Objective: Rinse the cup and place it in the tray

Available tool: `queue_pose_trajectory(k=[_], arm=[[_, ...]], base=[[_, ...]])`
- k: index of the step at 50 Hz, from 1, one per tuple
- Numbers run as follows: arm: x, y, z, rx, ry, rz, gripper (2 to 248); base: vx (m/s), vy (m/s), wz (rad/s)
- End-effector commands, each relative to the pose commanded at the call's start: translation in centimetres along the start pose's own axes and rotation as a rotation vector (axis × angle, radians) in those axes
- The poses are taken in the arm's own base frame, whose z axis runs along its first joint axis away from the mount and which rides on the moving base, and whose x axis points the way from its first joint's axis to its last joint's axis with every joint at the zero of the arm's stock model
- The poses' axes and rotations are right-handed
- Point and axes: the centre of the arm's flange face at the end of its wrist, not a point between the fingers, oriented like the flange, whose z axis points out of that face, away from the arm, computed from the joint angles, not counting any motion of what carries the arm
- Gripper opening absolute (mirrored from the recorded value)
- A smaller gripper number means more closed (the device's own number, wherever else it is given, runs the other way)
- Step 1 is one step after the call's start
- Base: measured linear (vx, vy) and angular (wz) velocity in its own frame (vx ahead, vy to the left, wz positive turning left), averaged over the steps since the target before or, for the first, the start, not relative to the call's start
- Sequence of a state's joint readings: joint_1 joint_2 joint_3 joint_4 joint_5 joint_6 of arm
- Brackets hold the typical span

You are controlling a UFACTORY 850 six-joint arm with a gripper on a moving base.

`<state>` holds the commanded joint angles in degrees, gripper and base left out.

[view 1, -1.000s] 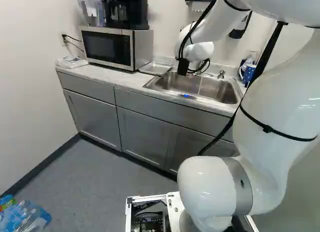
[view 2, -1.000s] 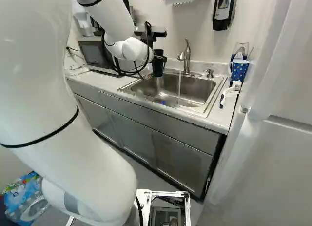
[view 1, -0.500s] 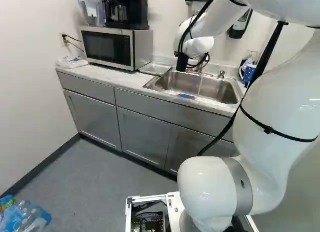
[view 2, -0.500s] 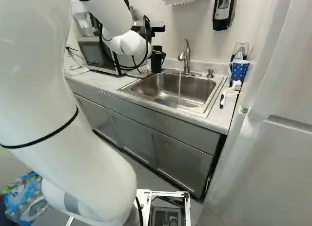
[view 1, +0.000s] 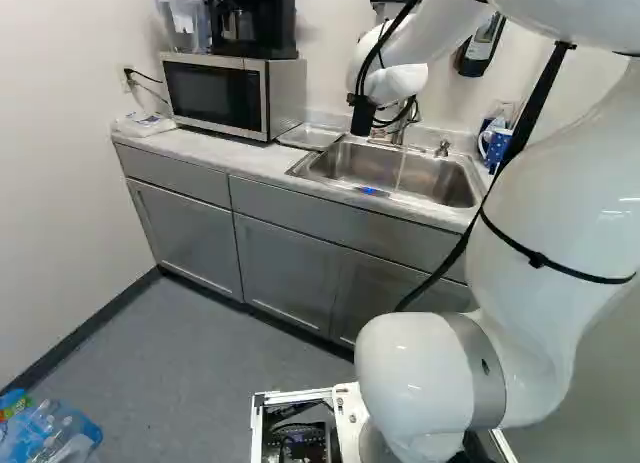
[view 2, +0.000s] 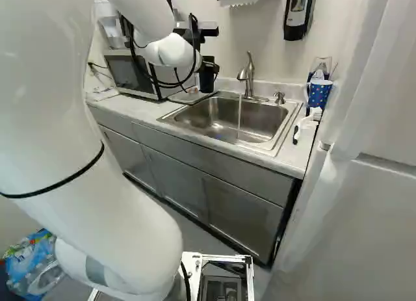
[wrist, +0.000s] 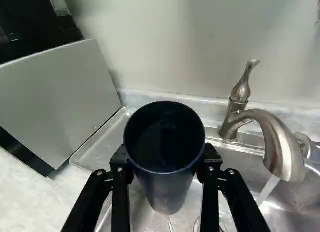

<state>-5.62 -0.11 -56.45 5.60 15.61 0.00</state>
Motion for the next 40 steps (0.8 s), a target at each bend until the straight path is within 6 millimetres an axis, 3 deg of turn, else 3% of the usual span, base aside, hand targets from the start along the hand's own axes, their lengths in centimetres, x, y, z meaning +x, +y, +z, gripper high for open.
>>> queue_pose_trajectory(k=[14, 40], arm=[[0.00, 0.00, 0.00, 0.000, 0.000, 0.024, 126], [0.00, 0.00, 0.00, 0.000, 0.000, 0.284, 126]], base=[[0.000, 0.000, 0.000], [0.000, 0.000, 0.000]])
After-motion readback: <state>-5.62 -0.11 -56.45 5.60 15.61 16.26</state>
